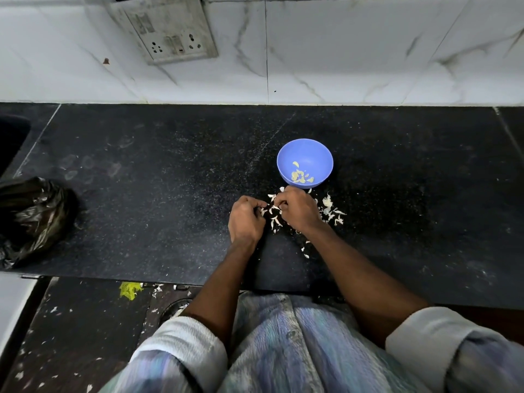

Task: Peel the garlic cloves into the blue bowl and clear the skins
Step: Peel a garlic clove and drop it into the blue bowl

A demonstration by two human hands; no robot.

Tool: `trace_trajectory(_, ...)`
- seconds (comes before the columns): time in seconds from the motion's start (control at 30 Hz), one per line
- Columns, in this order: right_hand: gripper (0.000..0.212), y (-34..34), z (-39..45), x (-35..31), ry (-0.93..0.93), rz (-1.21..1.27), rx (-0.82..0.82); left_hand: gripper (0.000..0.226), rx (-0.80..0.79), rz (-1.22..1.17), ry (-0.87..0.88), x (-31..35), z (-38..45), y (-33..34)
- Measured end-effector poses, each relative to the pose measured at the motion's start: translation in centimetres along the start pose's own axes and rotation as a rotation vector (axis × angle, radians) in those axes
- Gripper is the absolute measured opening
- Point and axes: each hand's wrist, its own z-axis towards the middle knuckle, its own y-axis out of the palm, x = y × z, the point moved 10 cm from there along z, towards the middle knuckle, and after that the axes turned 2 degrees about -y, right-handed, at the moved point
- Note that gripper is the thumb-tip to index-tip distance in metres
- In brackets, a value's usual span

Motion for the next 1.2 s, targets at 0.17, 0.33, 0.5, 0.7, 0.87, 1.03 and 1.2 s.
trace_trajectory(0.17,0.02,0.2,0.0,0.0,-0.04,0.073,0.012,0.032,0.031,-0.043,-0.006,-0.1,0.0,-0.3)
trace_trajectory(0.33,0.022,1.5,-0.5,-0.4,-0.123,0.156,-0.134,0.033,0.083,-0.108,-0.025,-0.4,-0.1,-1.1)
trace_trajectory(0.5,0.022,2.3,-1.4,-1.3,-0.197,0.088,-0.236,0.038,0.141,-0.157,-0.056,-1.0,-0.3,-1.3)
trace_trajectory(0.7,0.02,1.2,-1.0,0.1,-0.1,0.256,-0.094,0.037,0.214,-0.231,-0.055,-0.6,-0.8,-2.1)
trace_trajectory(0.87,0.021,-0.4,-1.1,2.7,0.03,0.341,0.021,0.033,0.243,-0.264,-0.053,-0.1,-1.3,-2.1)
trace_trajectory(1.03,0.017,-0.8,-1.8,4.4,0.138,0.534,0.022,0.02,0.041,-0.319,0.071,3.1,-1.7,1.4)
trace_trajectory(1.2,0.014,-2.3,-3.2,6.2,0.25,0.817,0.032,0.011,-0.048,-0.518,-0.007,4.2,-1.7,4.0)
